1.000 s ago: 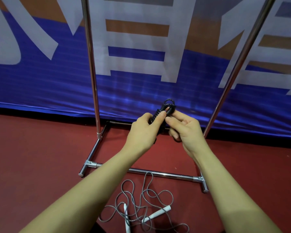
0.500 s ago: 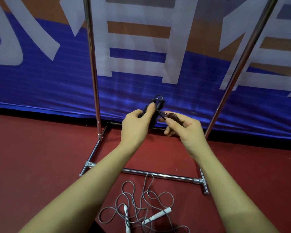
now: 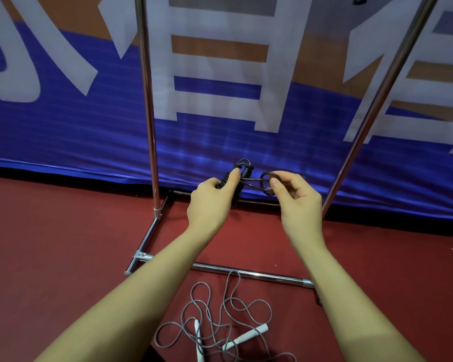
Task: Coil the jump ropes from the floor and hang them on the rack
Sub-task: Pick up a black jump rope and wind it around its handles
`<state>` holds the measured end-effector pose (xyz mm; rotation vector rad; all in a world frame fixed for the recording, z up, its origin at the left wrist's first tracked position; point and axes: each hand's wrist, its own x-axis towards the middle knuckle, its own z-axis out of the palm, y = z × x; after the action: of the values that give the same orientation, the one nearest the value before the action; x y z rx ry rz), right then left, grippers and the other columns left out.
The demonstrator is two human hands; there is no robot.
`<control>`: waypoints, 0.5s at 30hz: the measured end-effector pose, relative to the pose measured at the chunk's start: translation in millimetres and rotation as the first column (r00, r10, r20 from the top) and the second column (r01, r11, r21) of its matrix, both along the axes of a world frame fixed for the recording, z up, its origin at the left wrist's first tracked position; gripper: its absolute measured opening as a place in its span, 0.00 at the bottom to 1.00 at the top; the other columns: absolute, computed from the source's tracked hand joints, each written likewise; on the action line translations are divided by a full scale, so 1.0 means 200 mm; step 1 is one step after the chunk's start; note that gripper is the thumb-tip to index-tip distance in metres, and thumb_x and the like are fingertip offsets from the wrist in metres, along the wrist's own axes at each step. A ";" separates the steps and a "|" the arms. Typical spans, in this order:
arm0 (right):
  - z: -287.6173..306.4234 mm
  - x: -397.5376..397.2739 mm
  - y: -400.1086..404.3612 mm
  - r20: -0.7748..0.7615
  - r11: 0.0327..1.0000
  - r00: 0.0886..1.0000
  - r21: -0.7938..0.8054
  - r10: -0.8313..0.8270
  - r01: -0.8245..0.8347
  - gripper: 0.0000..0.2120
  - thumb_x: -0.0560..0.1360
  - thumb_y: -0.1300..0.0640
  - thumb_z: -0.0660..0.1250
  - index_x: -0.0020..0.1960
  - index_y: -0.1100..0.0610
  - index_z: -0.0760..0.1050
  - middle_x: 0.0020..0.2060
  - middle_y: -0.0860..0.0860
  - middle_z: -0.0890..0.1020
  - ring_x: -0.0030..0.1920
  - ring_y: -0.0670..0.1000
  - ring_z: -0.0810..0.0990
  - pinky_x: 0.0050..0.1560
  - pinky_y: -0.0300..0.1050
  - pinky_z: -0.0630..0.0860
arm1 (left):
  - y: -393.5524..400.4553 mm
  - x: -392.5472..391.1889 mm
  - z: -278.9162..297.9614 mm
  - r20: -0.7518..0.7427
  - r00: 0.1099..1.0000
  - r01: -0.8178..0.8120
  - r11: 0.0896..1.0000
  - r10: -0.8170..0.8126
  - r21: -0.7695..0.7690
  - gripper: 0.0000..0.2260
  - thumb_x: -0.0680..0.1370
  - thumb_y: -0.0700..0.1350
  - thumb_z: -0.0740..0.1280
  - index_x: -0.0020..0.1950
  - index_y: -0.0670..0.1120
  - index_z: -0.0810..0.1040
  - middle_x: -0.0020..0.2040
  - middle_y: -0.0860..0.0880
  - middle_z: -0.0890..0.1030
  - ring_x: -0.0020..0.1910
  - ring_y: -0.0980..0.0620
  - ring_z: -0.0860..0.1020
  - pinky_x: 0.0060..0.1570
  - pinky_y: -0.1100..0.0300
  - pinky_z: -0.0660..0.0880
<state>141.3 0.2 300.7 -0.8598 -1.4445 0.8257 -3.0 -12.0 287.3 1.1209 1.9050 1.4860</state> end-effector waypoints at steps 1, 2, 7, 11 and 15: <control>-0.01 -0.01 0.00 0.005 1.000 1.000 -0.030 0.006 -0.005 0.09 0.76 0.62 0.66 0.44 0.49 0.78 0.42 0.48 0.82 0.45 0.45 0.80 0.51 0.36 0.73 | 0.00 0.00 0.00 0.001 1.000 -0.001 1.000 0.001 -0.006 0.26 0.69 0.70 0.60 0.30 0.48 0.71 0.30 0.49 0.78 0.35 0.43 0.77 0.46 0.44 0.78; -0.01 -0.01 0.01 0.002 0.998 1.000 -0.066 0.014 -0.014 0.08 0.76 0.62 0.66 0.43 0.50 0.78 0.41 0.48 0.82 0.45 0.45 0.80 0.52 0.38 0.74 | 0.00 0.00 -0.01 0.015 1.000 -0.003 1.000 0.003 -0.007 0.26 0.69 0.70 0.61 0.29 0.48 0.69 0.29 0.49 0.77 0.35 0.43 0.77 0.46 0.44 0.78; 0.00 -0.01 0.01 -0.216 0.965 0.966 -0.190 0.140 -0.182 0.06 0.76 0.65 0.65 0.45 0.57 0.78 0.39 0.46 0.83 0.43 0.41 0.80 0.49 0.32 0.73 | 0.02 -0.02 -0.01 0.064 0.998 -0.009 1.000 0.009 -0.007 0.26 0.69 0.70 0.62 0.27 0.48 0.65 0.28 0.48 0.74 0.32 0.43 0.73 0.43 0.45 0.77; 0.00 -0.02 0.01 -0.288 0.938 0.944 -0.254 0.160 -0.237 0.03 0.72 0.62 0.68 0.40 0.59 0.75 0.36 0.51 0.78 0.38 0.43 0.76 0.46 0.32 0.69 | 0.01 -0.02 -0.01 0.055 0.998 -0.019 1.000 0.019 -0.008 0.25 0.70 0.69 0.62 0.27 0.49 0.66 0.28 0.49 0.76 0.33 0.43 0.76 0.44 0.45 0.78; -0.02 -0.02 0.03 -0.199 0.953 0.980 -0.290 0.031 -0.089 0.11 0.73 0.60 0.70 0.34 0.56 0.74 0.29 0.48 0.78 0.36 0.47 0.74 0.46 0.41 0.69 | 0.00 -0.01 0.00 0.077 0.997 -0.007 1.000 0.006 0.020 0.25 0.70 0.68 0.63 0.25 0.50 0.64 0.24 0.52 0.71 0.31 0.44 0.74 0.39 0.48 0.75</control>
<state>137.7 6.4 296.5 -0.9352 -1.1982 1.1623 -4.4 -12.4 287.7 1.0522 1.8473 1.5327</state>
